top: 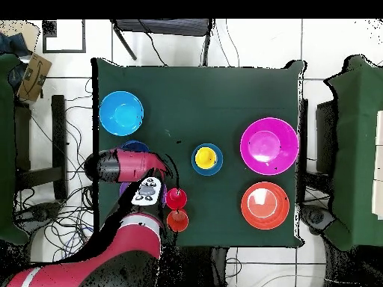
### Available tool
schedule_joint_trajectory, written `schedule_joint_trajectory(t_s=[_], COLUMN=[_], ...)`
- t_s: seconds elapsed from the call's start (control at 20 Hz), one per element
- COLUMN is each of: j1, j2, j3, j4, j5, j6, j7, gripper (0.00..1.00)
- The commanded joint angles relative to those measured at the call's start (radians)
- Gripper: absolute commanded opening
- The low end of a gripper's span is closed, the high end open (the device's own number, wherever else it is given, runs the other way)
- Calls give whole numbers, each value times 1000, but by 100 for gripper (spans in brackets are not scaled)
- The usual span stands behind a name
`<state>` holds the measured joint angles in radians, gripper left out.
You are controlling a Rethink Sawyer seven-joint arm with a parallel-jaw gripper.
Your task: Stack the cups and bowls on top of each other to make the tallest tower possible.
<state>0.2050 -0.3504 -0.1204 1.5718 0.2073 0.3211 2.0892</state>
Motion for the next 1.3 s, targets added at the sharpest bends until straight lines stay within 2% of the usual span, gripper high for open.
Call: schedule_joint_trajectory(t_s=[0.05, 0.2, 0.75, 1.3], j1=[10, 12, 21, 34], j2=[42, 38, 15, 8], j3=[82, 78, 53, 34], j4=[-59, -61, -125, -145], j5=[-73, -71, -39, -22], j6=[-11, 13, 197, 171], j7=[19, 22, 37, 95], gripper=[100, 100, 100, 100])
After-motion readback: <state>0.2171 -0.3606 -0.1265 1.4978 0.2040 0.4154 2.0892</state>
